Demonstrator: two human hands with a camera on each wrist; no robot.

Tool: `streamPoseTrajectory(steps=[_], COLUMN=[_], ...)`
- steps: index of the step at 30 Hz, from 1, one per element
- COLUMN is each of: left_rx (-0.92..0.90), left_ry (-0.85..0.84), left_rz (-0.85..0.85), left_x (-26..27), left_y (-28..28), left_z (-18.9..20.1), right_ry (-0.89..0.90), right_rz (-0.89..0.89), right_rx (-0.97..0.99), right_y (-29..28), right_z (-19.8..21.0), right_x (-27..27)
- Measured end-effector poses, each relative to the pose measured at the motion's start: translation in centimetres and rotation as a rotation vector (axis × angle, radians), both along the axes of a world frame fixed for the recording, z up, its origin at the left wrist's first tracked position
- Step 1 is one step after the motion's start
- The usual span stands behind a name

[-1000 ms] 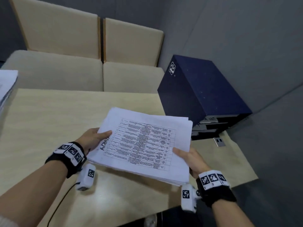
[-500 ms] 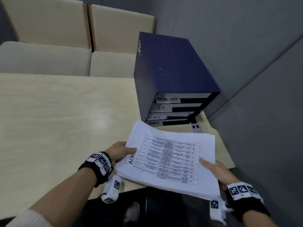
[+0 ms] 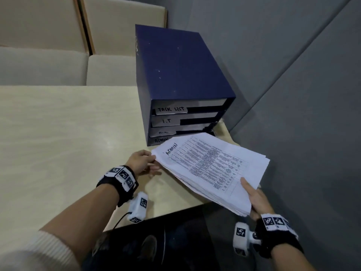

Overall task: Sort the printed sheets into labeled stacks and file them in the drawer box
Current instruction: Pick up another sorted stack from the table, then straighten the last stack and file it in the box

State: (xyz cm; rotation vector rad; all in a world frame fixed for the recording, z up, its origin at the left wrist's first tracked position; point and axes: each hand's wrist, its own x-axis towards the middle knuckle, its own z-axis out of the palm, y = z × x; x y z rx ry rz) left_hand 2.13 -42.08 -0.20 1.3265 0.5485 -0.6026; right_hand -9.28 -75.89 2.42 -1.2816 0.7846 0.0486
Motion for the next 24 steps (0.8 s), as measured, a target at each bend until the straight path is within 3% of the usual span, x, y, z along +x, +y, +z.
streamPoseTrajectory(steps=[3,6,11,15,19,24], left_rx=[-0.018,0.044,0.139,0.193,0.288,0.382], left_ry=[0.016,0.047,0.053,0.048,0.028,0.049], left_rz=[0.074,0.019,0.045,0.025,0.026,0.023], left_x=[0.5,0.2,-1.6,-2.5,-3.0,-4.7], left_y=[0.0,1.3,4.5,7.2,9.4,10.9], left_z=[0.2,-0.2,-2.5,-3.2,-3.2,-3.8], right_ry=[0.01,0.054,0.014,0.057,0.279,0.186], right_rz=[-0.135,-0.317,-0.448,-0.301,-0.085,-0.096], right_rx=[-0.031,-0.096,-0.005,0.232,0.161,0.172], right_y=[2.4,5.1,10.7,13.6,14.9,16.5], right_z=[-1.1,-2.6,-4.3,-4.1,-4.1,-4.2], right_x=[1.2,3.0,6.0,9.4,13.4,17.2])
